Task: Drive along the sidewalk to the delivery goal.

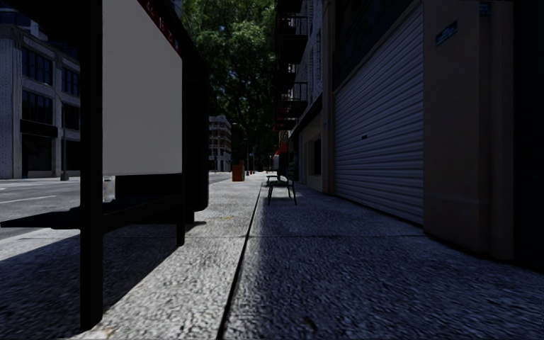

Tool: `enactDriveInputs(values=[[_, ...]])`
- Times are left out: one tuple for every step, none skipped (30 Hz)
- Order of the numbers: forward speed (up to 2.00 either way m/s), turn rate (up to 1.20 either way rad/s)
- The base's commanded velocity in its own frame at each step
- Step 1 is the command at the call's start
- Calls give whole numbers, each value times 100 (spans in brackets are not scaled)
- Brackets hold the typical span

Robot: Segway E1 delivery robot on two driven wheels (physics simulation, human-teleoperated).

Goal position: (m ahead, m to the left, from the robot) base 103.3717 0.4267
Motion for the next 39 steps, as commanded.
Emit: enactDriveInputs(values=[[200, 0], [200, 0], [200, 0], [200, 0], [200, 0], [200, 0], [200, 0], [200, 0], [200, 0], [200, 0], [200, 0], [200, 0], [200, 0], [200, 0], [200, 0], [200, 0], [200, 0], [200, 0], [200, 0], [200, 0], [200, 0], [200, 0], [200, 0], [200, 0], [200, 0], [200, 0], [200, 0], [200, 0], [200, 0], [200, 0], [200, 0], [200, 0], [200, 0], [200, 0], [200, 4], [200, 9], [200, 11], [200, 11], [200, 11]])
